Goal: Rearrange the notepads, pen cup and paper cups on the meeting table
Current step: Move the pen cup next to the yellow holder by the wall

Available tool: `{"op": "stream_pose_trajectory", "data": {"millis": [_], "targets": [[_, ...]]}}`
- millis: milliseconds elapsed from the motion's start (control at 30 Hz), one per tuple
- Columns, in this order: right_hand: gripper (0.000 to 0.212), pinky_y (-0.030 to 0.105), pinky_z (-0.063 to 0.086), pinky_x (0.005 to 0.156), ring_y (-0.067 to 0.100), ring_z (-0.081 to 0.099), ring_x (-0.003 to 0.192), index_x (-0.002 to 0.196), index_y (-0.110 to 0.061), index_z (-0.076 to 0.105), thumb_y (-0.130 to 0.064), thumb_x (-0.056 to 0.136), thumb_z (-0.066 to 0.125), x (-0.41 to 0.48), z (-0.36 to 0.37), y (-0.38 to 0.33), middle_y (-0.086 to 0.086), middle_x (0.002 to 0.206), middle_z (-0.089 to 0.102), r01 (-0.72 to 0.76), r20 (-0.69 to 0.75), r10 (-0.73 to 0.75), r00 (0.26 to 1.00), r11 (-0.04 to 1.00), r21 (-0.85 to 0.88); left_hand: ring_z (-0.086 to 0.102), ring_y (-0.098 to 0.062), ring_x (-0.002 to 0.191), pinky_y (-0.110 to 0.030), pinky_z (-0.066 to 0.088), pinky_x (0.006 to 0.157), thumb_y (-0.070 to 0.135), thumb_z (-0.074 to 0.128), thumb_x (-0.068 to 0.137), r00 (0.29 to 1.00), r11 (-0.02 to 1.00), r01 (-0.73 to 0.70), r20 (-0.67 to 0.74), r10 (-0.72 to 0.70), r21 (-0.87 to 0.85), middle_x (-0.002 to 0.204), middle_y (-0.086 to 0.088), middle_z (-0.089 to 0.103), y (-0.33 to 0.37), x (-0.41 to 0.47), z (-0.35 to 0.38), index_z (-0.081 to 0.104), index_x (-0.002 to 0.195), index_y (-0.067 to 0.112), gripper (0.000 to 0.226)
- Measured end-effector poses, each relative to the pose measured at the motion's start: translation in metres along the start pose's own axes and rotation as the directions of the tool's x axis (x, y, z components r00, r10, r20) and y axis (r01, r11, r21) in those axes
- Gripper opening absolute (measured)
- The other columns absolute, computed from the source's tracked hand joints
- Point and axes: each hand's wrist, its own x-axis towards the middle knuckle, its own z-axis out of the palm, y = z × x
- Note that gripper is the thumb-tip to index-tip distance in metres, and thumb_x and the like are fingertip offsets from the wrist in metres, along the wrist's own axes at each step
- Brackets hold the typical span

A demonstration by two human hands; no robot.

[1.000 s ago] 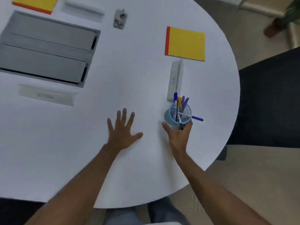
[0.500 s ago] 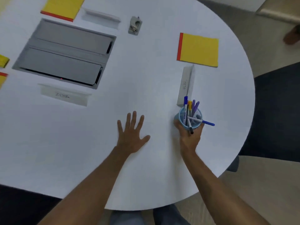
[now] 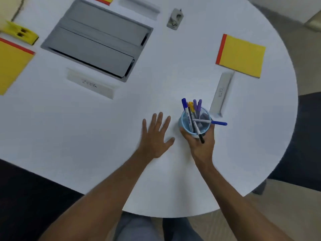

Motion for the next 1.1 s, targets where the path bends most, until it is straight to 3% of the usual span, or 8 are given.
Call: {"op": "stream_pose_trajectory", "data": {"millis": [200, 533, 700, 867, 933, 1100], "targets": [[0.079, 0.036, 0.049, 0.106, 0.016, 0.057, 0.128, 0.145, -0.019, 0.041, -0.014, 0.079, 0.084, 0.002, 0.04, -0.039, -0.011, 0.137, 0.059, 0.081, 0.159, -0.087, 0.983, 0.996, 0.039, 0.005, -0.022, 0.154, -0.048, 0.009, 0.124, 0.058, 0.038, 0.097, 0.991, 0.982, 0.005, -0.128, -0.03, -0.188, 0.167, -0.004, 0.005, -0.037, -0.022, -0.057, 0.007, 0.159, 0.023, 0.077], [0.074, 0.006, 0.049, 0.085, -0.004, 0.06, 0.116, 0.134, -0.044, 0.049, -0.024, 0.074, 0.088, 0.01, 0.154, -0.111, -0.026, 0.127, 0.062, 0.143, 0.334, -0.179, 0.926, 0.981, 0.127, 0.022, -0.026, 0.151, -0.048, 0.017, 0.122, 0.05, 0.048, 0.097, 0.861, 0.921, 0.299, -0.344, -0.373, -0.25, 0.163, -0.011, 0.023, -0.17, -0.05, -0.14, 0.029, 0.154, 0.012, 0.071], [0.08, 0.018, 0.054, 0.09, 0.004, 0.062, 0.116, 0.139, -0.034, 0.048, -0.02, 0.072, 0.089, 0.027, 0.219, -0.134, -0.019, 0.127, 0.064, 0.148, 0.433, -0.188, 0.882, 0.981, 0.125, 0.031, -0.028, 0.147, -0.047, 0.022, 0.121, 0.036, 0.049, 0.099, 0.76, 0.862, 0.381, -0.419, -0.498, -0.334, 0.159, -0.014, 0.034, -0.246, -0.061, -0.158, 0.041, 0.147, 0.006, 0.057], [0.075, 0.03, 0.054, 0.096, 0.004, 0.063, 0.114, 0.133, -0.037, 0.049, -0.025, 0.071, 0.089, 0.048, 0.285, -0.149, -0.019, 0.124, 0.065, 0.179, 0.506, -0.2, 0.839, 0.98, 0.091, 0.027, -0.025, 0.149, -0.046, 0.019, 0.121, 0.035, 0.048, 0.1, 0.71, 0.817, 0.477, -0.407, -0.576, -0.325, 0.159, -0.013, 0.033, -0.31, -0.055, -0.168, 0.039, 0.149, 0.008, 0.057], [0.076, 0.029, 0.055, 0.095, 0.004, 0.064, 0.112, 0.134, -0.03, 0.05, -0.022, 0.07, 0.09, 0.058, 0.312, -0.151, -0.016, 0.122, 0.066, 0.176, 0.525, -0.197, 0.828, 0.98, 0.09, 0.026, -0.025, 0.149, -0.046, 0.019, 0.121, 0.036, 0.048, 0.1, 0.704, 0.809, 0.499, -0.4, -0.587, -0.309, 0.16, -0.013, 0.032, -0.329, -0.049, -0.168, 0.037, 0.15, 0.008, 0.058], [0.073, 0.021, 0.056, 0.088, -0.004, 0.064, 0.105, 0.129, -0.038, 0.048, -0.025, 0.071, 0.089, 0.084, 0.38, -0.155, -0.028, 0.114, 0.065, 0.216, 0.565, -0.207, 0.799, 0.975, 0.052, 0.024, -0.024, 0.15, -0.045, 0.017, 0.122, 0.04, 0.047, 0.099, 0.721, 0.806, 0.521, -0.361, -0.591, -0.279, 0.162, -0.011, 0.027, -0.377, -0.017, -0.167, 0.029, 0.154, 0.012, 0.064]]}}
